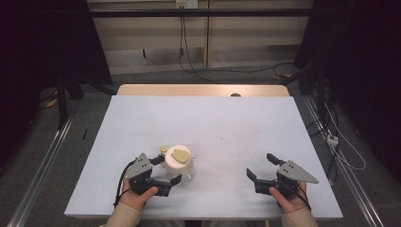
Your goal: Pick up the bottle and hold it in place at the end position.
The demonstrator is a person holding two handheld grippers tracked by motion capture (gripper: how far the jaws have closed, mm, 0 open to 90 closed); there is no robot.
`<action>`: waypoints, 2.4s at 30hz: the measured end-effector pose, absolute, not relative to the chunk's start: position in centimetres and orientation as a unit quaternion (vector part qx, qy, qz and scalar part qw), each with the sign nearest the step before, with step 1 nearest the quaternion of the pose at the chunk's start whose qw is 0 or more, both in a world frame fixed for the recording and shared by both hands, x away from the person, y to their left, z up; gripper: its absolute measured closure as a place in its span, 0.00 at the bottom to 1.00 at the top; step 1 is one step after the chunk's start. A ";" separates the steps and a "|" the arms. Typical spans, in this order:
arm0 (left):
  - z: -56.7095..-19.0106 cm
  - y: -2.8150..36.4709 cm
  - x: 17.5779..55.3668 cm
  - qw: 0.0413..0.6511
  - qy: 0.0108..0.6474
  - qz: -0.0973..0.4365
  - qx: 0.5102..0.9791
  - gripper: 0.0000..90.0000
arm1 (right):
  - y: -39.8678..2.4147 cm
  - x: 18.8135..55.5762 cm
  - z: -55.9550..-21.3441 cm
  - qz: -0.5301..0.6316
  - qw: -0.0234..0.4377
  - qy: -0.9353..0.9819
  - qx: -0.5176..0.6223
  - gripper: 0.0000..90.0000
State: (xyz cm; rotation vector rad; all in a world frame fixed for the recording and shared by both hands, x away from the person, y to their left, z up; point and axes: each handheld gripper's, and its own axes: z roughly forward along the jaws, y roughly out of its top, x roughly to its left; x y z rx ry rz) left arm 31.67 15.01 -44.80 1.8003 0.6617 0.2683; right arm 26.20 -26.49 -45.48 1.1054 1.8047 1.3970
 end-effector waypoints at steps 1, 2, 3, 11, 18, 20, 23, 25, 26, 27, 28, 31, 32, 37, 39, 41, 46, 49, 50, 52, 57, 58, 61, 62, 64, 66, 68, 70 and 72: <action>-44.8 14.9 31.7 0.566 0.281 0.114 0.767 0.05 | -26.5 26.2 -45.5 0.526 0.298 0.679 0.416 0.07; -44.9 14.8 31.7 0.564 0.280 0.116 0.768 0.05 | -26.5 26.2 -45.5 0.526 0.298 0.679 0.416 0.07; -44.9 14.6 31.7 0.564 0.283 0.116 0.767 0.05 | -26.5 26.2 -45.5 0.526 0.298 0.679 0.416 0.07; -45.0 13.4 31.8 0.552 0.289 0.130 0.771 0.05 | -26.5 26.2 -45.5 0.524 0.298 0.680 0.418 0.07; -45.2 12.6 31.9 0.548 0.301 0.143 0.767 0.04 | -26.5 26.2 -45.5 0.525 0.299 0.680 0.415 0.07; -45.3 12.3 31.9 0.546 0.302 0.147 0.768 0.04 | -26.5 26.2 -45.5 0.525 0.298 0.679 0.417 0.07; -45.4 12.1 32.0 0.544 0.307 0.153 0.766 0.04 | -26.5 26.2 -45.5 0.525 0.298 0.679 0.417 0.07; -45.4 11.9 32.0 0.544 0.309 0.155 0.765 0.04 | -26.5 26.2 -45.5 0.525 0.299 0.680 0.415 0.07; -45.5 11.8 32.0 0.543 0.308 0.157 0.765 0.04 | -26.5 26.2 -45.5 0.525 0.298 0.679 0.416 0.07; -45.5 11.7 32.0 0.541 0.309 0.158 0.766 0.03 | -26.5 26.2 -45.5 0.524 0.299 0.680 0.416 0.07; -45.5 11.6 32.1 0.538 0.308 0.160 0.768 0.03 | -26.5 26.2 -45.5 0.524 0.299 0.680 0.416 0.07; -45.5 11.5 32.1 0.538 0.309 0.163 0.767 0.03 | -26.5 26.2 -45.4 0.525 0.298 0.679 0.417 0.07; -45.5 11.4 32.1 0.539 0.311 0.162 0.766 0.03 | -26.5 26.2 -45.4 0.525 0.298 0.679 0.417 0.07; -45.5 11.1 32.3 0.539 0.311 0.169 0.765 0.03 | -26.5 26.3 -45.4 0.526 0.300 0.679 0.416 0.07; -45.5 11.0 32.3 0.539 0.313 0.168 0.764 0.03 | -26.5 26.2 -45.4 0.526 0.300 0.679 0.416 0.07; -45.5 11.0 32.3 0.538 0.312 0.170 0.764 0.03 | -26.5 26.3 -45.4 0.525 0.300 0.679 0.416 0.07; -45.5 10.8 32.4 0.539 0.310 0.177 0.763 0.04 | -26.5 26.2 -45.4 0.526 0.300 0.679 0.416 0.07; -45.5 10.7 32.3 0.541 0.310 0.180 0.761 0.04 | -26.6 26.2 -45.4 0.526 0.300 0.679 0.416 0.07; -45.5 10.6 32.3 0.542 0.310 0.182 0.760 0.04 | -26.6 26.2 -45.4 0.526 0.300 0.679 0.416 0.07; -45.5 10.6 32.3 0.542 0.309 0.185 0.759 0.05 | -26.6 26.3 -45.4 0.526 0.300 0.679 0.416 0.07; -45.5 10.4 32.3 0.544 0.312 0.189 0.755 0.05 | -26.6 26.2 -45.4 0.527 0.300 0.678 0.415 0.07; -45.5 10.4 32.3 0.546 0.313 0.189 0.754 0.05 | -26.6 26.2 -45.4 0.527 0.300 0.678 0.415 0.07; -45.5 10.3 32.3 0.549 0.309 0.192 0.753 0.05 | -26.6 26.2 -45.3 0.529 0.299 0.675 0.417 0.07; -45.5 10.3 32.3 0.549 0.308 0.194 0.753 0.05 | -26.6 26.2 -45.3 0.529 0.299 0.676 0.416 0.07; -45.5 10.2 32.3 0.549 0.308 0.195 0.752 0.05 | -26.7 26.2 -45.3 0.530 0.300 0.676 0.416 0.07; -45.5 10.2 32.4 0.551 0.306 0.196 0.751 0.05 | -26.7 26.2 -45.3 0.530 0.300 0.676 0.416 0.07; -45.5 10.1 32.5 0.551 0.306 0.200 0.751 0.06 | -26.7 26.2 -45.3 0.530 0.300 0.676 0.415 0.07; -45.5 10.1 32.6 0.550 0.308 0.200 0.750 0.06 | -26.7 26.2 -45.3 0.533 0.298 0.676 0.413 0.07; -45.5 10.1 32.6 0.554 0.309 0.201 0.747 0.06 | -26.7 26.2 -45.3 0.533 0.298 0.676 0.413 0.07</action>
